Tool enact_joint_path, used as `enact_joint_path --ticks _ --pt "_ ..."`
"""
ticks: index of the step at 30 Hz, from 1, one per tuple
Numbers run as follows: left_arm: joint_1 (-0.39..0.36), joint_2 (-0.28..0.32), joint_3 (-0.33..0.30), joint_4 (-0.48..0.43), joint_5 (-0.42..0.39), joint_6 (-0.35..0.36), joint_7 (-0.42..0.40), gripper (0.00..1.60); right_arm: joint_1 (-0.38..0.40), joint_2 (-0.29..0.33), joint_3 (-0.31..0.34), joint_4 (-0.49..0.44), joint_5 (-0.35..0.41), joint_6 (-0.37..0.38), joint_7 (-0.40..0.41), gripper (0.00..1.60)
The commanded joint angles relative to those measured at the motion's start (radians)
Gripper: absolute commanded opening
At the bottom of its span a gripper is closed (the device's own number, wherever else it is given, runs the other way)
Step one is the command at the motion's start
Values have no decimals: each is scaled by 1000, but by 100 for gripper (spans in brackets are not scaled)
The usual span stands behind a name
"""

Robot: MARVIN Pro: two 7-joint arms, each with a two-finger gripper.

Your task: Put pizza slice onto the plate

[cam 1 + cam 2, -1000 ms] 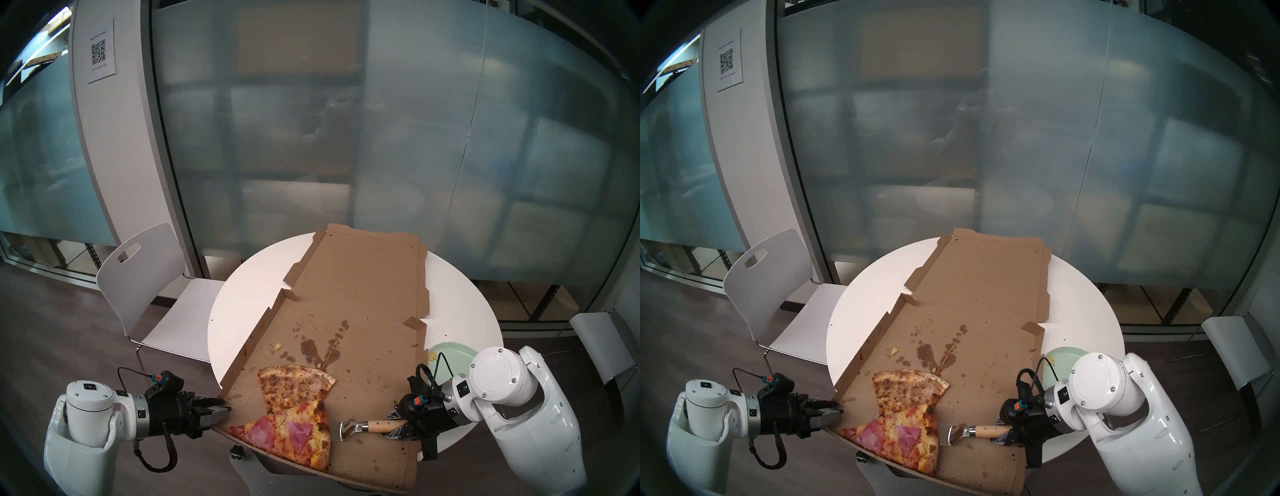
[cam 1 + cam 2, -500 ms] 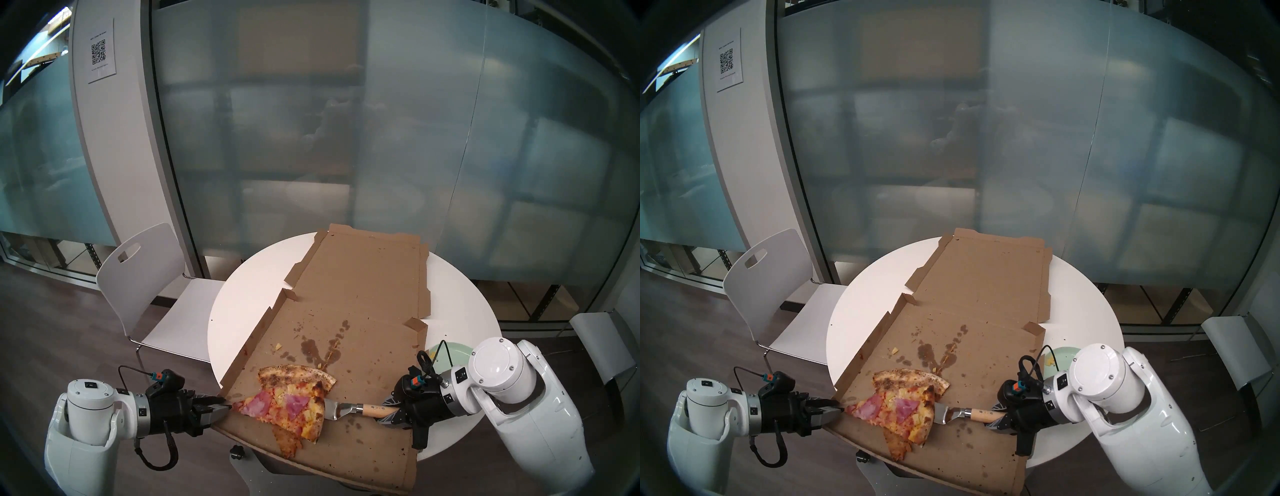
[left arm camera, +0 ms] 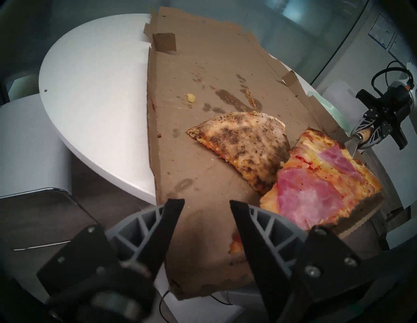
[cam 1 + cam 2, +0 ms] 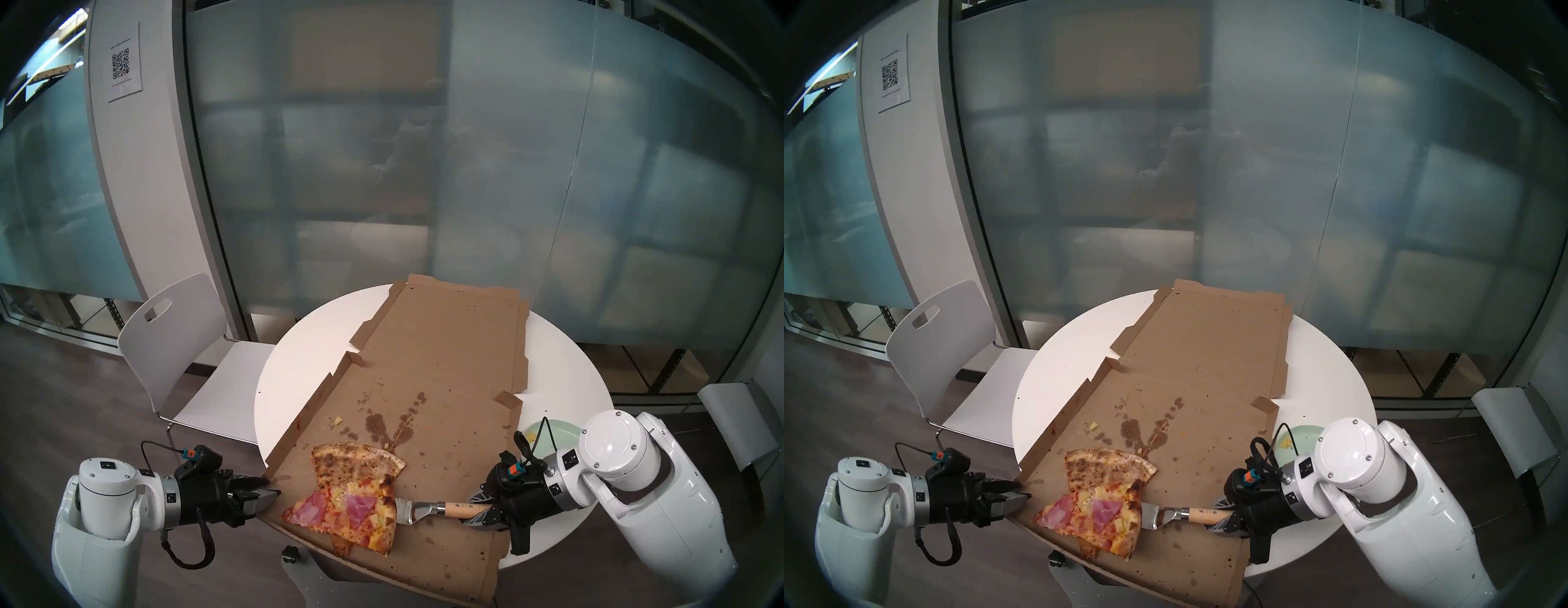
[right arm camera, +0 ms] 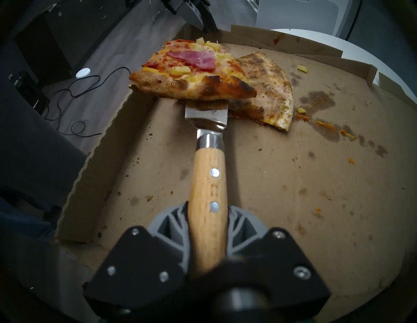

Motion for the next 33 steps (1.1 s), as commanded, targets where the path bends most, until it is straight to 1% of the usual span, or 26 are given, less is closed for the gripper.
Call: enact_joint_path --ticks 1,5,7,8,9,10,11,12,13,14,15,16,17,18,20,22,23,24,28,29,30,31,32,33 --pt "-16 7 -21 -23 -11 6 -5 115 -3 9 28 -30 45 -7 37 0" --pt "-30 -6 -25 -21 -7 5 15 130 -14 9 47 -32 57 -14 28 0" --pt "-41 1 -32 -14 -14 7 9 148 -18 11 56 -34 61 -17 26 0" --pt "-45 -2 -38 -12 -17 0 12 104 -20 10 62 -34 63 -18 25 0" --pt "-50 -1 -45 -16 -16 0 16 68 -23 8 70 -33 69 -18 24 0" --pt "-53 -1 -53 -22 -14 -4 23 64 -29 3 81 -34 74 -20 19 0" --pt "-58 -1 -60 -25 -17 -2 25 112 -29 3 87 -33 78 -21 21 0" --pt "-60 10 -64 -29 -17 0 20 112 -34 -2 100 -33 86 -21 18 0" --pt "-62 12 -69 -34 -20 3 19 154 -36 -1 107 -35 89 -21 19 0" --pt "-66 8 -77 -41 -25 1 20 145 -39 -4 118 -38 95 -20 19 0" --pt "-68 12 -80 -46 -26 6 19 142 -43 -6 128 -41 99 -21 19 0" --pt "-73 8 -87 -54 -30 4 22 144 -46 -7 139 -43 104 -19 21 0" --pt "-76 7 -92 -61 -33 9 22 156 -50 -9 150 -45 109 -20 22 0" --pt "-79 12 -94 -66 -34 14 20 160 -54 -11 162 -47 114 -20 22 0" --pt "-81 13 -97 -70 -36 15 19 160 -56 -11 170 -48 118 -20 24 0" --pt "-92 10 -106 -79 -43 12 21 160 -73 -22 208 -49 134 -26 22 0" --pt "-92 10 -106 -79 -43 12 21 160 -73 -22 208 -49 134 -26 22 0" --pt "-101 11 -107 -81 -47 10 19 160 -83 -26 233 -50 145 -30 25 0" --pt "-128 -1 -107 -96 -56 6 24 160 -104 -34 291 -60 162 -34 28 0" --pt "-128 -1 -107 -96 -56 6 24 160 -104 -34 291 -60 162 -34 28 0" --pt "-143 0 -98 -103 -62 6 21 160 -116 -36 323 -67 171 -33 33 0" --pt "-151 -7 -95 -109 -64 6 26 160 -123 -39 342 -69 176 -36 36 0" --pt "-151 -7 -95 -109 -64 6 26 160 -123 -39 342 -69 176 -36 36 0" --pt "-161 -7 -89 -114 -67 9 25 160 -128 -37 358 -69 179 -35 40 0"
